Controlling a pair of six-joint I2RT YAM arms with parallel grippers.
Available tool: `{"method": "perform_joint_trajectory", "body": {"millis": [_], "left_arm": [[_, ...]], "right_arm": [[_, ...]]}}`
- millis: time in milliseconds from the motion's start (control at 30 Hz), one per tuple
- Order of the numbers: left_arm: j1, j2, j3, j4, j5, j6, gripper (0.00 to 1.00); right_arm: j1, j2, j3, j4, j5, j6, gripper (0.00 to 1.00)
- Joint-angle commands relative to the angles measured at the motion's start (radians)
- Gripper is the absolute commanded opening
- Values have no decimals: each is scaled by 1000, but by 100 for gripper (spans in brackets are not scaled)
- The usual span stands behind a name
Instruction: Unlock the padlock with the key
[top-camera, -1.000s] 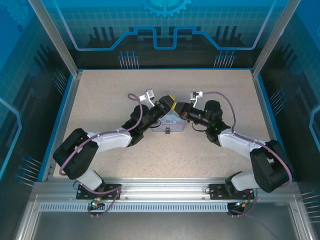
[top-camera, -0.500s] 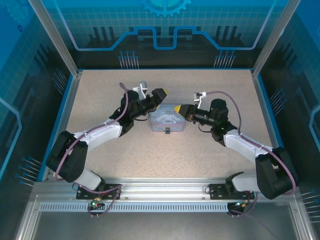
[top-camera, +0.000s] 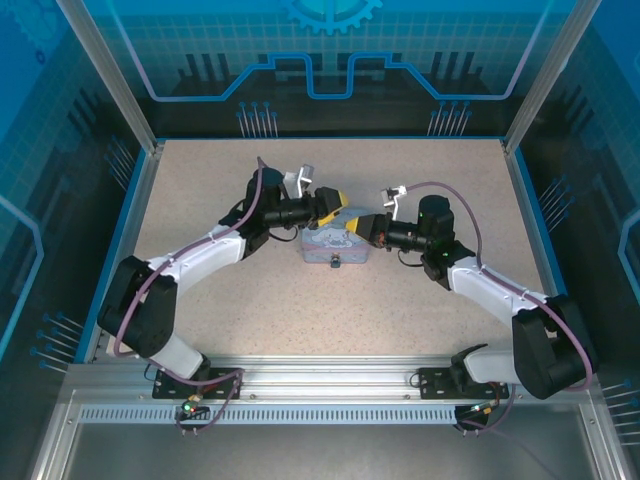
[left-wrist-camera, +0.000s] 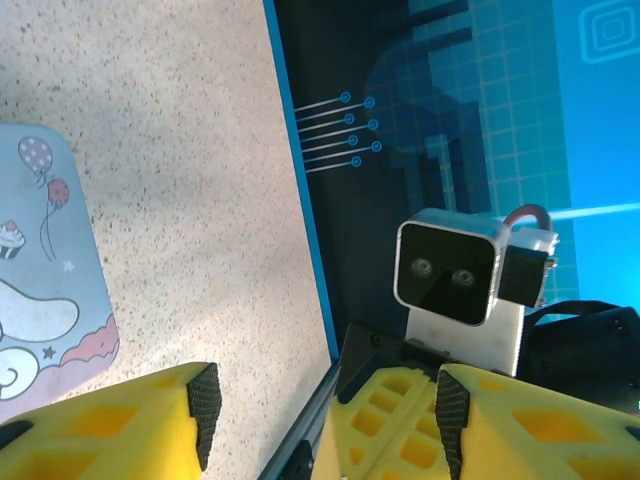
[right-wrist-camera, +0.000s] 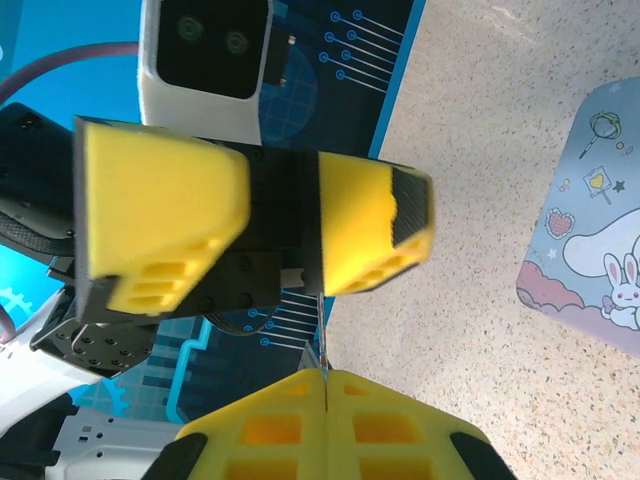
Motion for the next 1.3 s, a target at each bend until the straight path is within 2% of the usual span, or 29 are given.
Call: {"method": "perform_joint_trajectory", "body": {"millis": [0,133,433,667,1000,1067,1267], "left_arm": [[-10,16,18,-15,54,23,55],[-24,30,25,-7,63,20,44],[-34,39,19,27,58,3,26],[-36,39,6,57,55,-14,0],[-49,30,-13,84,11,-44,0],[-54,25,-20,86,-11,-51,0],[-67,20,-35,109,-56,-76,0]], "right_arm": [[1,4,39,-9,-24,-24,0],[2,4,37,-11,-20,-23,0],[2,1,31,-22,-20,-33,0],[2,2,30,-24,-13,-33,0],[4,3,37,-26,-4,-27,0],[6,1,36,-27,4,-24,8],[12,14,43,-16,5,-19,16]]}}
